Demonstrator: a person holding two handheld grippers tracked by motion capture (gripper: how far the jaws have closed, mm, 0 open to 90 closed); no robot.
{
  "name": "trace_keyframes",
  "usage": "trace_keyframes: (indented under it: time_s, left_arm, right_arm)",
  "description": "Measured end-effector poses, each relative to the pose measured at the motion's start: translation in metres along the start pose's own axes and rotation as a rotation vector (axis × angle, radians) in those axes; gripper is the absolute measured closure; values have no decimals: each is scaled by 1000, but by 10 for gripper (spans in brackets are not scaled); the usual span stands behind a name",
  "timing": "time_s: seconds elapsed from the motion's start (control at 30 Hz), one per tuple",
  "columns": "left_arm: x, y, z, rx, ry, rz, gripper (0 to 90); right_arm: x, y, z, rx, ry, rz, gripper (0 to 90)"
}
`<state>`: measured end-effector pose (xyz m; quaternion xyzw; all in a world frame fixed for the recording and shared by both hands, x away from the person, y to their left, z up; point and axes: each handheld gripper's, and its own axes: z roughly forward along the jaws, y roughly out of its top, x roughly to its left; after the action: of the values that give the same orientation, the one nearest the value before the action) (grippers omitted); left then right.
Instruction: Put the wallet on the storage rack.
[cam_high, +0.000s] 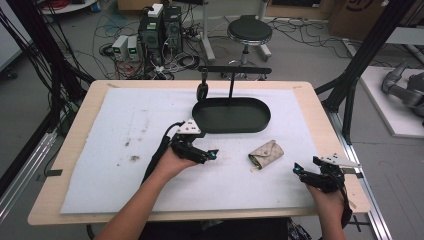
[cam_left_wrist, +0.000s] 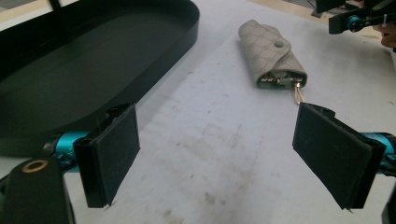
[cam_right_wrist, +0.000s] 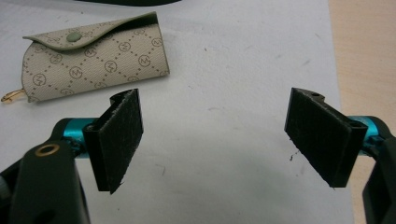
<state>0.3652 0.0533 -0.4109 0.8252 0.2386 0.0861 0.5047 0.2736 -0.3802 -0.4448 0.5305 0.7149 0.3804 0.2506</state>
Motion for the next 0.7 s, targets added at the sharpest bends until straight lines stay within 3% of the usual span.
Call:
trace_keyframes:
  time_s: [0.3, 0.7]
  left_arm:
    - [-12, 15, 38, 49, -12, 21, 148]
    - [-26, 36, 75, 87, -29, 44, 148]
  right_arm:
    - [-6, -6, -7, 3, -4, 11, 198]
    - [-11, -9, -12, -7, -18, 24, 198]
